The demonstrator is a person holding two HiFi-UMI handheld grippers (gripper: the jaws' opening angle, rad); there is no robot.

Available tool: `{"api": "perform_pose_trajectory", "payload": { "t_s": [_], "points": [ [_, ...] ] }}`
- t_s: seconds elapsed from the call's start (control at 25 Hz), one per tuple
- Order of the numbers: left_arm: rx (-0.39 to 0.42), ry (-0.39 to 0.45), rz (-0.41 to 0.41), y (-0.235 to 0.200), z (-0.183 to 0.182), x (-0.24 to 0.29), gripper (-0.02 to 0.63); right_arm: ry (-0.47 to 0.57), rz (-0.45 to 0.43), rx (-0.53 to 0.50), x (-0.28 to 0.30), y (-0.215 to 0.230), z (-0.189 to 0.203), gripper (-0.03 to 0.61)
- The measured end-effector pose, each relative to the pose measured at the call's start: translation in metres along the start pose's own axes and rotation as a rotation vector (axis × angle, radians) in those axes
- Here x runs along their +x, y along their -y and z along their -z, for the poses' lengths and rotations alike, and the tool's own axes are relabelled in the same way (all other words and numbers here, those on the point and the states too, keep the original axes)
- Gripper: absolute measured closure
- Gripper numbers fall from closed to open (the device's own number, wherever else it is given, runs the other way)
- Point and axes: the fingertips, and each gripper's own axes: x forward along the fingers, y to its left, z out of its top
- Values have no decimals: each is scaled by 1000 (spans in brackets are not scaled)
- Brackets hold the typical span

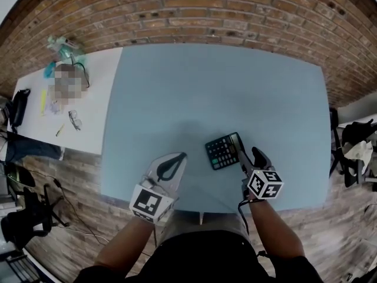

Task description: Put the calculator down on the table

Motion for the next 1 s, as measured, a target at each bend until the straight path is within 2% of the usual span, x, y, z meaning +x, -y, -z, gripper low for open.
{"api": "perform_pose_trajectory", "payload": {
  "t_s": [0.36, 0.64, 1.0],
  "points": [
    [10, 18, -9, -5, -13, -3, 618, 56, 25, -118, -14, 2, -28, 328],
    [28, 45, -3, -2, -24, -8, 617, 166, 13, -267, -40, -11, -64, 329],
    [29, 82, -43, -15, -43, -22, 617, 311, -18, -290, -77, -32, -115, 343]
  ]
}}
